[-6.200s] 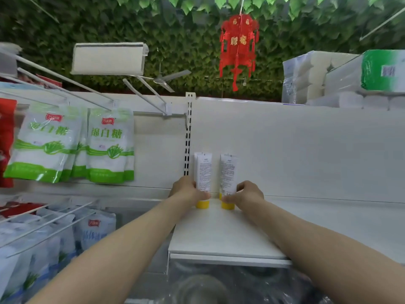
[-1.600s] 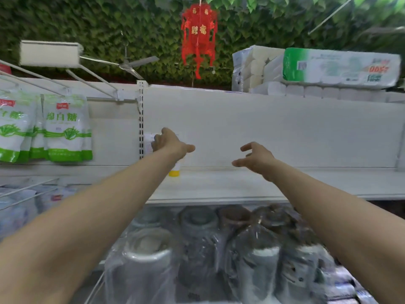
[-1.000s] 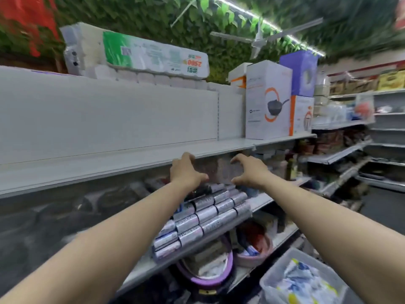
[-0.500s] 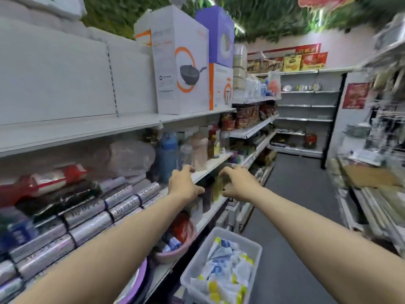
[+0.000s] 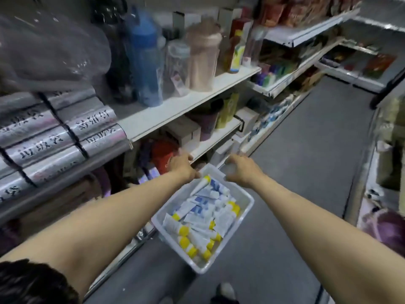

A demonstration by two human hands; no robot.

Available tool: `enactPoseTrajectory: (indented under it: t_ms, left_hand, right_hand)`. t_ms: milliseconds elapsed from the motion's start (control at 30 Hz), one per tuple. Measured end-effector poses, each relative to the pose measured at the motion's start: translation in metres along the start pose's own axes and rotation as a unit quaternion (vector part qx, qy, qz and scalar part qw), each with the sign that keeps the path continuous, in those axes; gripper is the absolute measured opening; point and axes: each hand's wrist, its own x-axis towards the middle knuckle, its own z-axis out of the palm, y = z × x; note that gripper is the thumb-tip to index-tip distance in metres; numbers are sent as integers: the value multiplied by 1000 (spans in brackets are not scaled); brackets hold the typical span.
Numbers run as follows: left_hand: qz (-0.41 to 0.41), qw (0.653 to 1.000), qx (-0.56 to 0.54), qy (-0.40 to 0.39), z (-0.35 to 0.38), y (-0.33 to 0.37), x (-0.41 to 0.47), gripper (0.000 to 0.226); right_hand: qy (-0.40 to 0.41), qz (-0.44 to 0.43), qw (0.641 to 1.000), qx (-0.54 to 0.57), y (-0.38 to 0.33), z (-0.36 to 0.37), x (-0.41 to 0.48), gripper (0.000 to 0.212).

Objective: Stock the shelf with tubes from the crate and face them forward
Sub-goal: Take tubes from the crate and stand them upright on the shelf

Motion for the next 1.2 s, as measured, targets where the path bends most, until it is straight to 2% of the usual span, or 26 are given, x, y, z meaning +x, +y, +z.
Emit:
enactPoseTrajectory:
  t_ms: [167,300,400,467,500,633,767,967,1100,1200]
  left_hand:
    - [-156,986,-60,-17,63,-39,30,65]
    - [-311,940,-137,8,107,-73,38,60]
    - [-379,912,-154,21,138,-90,45,65]
    - [-414,891,-182,31,155,-95,50,65]
    - [-430,881,-193,37,162,-97,52,66]
    - [-488,854,-177,32,183,-117,62,70]
    - [-537,817,-205,42,206,-139,69,65]
    - [-568,775,-260,97,236,-163,77,60]
    - [-592,748,-266,139,246,-168,79,53]
    - [-604,736,-266,153,249,-170,83,52]
  right_hand:
    - [-130,-7,991,43,50,61,71,51]
    - [-243,-32,967,63,79,110,115,49]
    - [-292,-38,952,85,88,141,145,46]
    - [-321,-36,941,96,85,160,164,36]
    - [-336,-36,936,100,81,170,171,30]
    - [-376,-5,914,149,61,218,189,40]
    - [-439,132,849,263,44,260,191,42]
    - [-447,264,792,322,23,314,203,45]
    - [-453,305,765,341,16,342,204,52]
    - [-448,318,758,351,9,359,203,50]
